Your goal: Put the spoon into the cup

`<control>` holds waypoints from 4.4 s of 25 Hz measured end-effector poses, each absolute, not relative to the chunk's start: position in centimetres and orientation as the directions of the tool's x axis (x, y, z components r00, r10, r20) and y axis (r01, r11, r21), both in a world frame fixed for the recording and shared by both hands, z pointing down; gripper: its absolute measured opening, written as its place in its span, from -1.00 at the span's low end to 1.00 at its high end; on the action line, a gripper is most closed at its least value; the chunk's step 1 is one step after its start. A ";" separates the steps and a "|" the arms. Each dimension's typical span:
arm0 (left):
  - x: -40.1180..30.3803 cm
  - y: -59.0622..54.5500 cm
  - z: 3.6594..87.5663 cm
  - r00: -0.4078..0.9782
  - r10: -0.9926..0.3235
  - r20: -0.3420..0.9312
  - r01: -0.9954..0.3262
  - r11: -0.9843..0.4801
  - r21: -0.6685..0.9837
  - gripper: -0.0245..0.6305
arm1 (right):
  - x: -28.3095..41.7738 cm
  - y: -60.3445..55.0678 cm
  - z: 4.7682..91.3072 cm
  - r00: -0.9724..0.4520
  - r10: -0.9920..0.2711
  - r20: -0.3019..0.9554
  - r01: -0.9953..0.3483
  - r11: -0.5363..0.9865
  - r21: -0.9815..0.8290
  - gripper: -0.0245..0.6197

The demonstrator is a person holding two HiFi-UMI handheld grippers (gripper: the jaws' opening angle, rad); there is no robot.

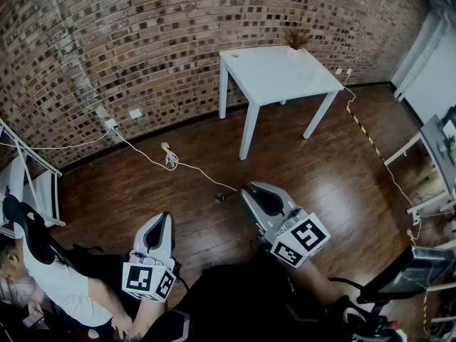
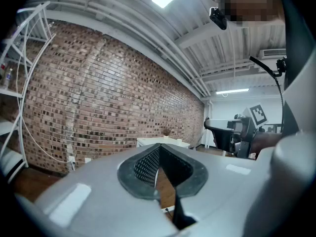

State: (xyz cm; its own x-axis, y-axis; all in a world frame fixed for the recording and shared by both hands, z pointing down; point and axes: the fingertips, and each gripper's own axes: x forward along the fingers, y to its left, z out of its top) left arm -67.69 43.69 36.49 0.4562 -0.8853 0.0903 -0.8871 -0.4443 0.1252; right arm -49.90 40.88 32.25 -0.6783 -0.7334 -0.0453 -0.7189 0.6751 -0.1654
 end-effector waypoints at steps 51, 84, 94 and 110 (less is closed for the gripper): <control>-20.2 4.6 36.8 0.501 -0.860 0.093 -0.862 -0.488 0.136 -0.94 | -4.2 5.1 32.6 -0.638 -0.770 -0.027 -0.754 0.631 -0.183 -0.77; -0.7 -23.0 38.9 0.618 -0.776 0.122 -0.785 -0.601 0.153 -0.94 | 15.1 -22.7 34.7 -0.529 -0.849 0.012 -0.834 0.517 -0.192 -0.77; 6.1 -31.4 39.2 0.517 -0.847 0.123 -0.854 -0.500 0.145 -0.94 | 22.6 -32.0 36.4 -0.625 -0.780 0.045 -0.771 0.607 -0.194 -0.77; 10.7 -39.5 49.1 0.430 -0.859 0.279 -0.901 -0.429 0.069 -0.94 | 27.5 -42.8 48.5 -0.680 -0.713 0.173 -0.727 0.623 -0.288 -0.77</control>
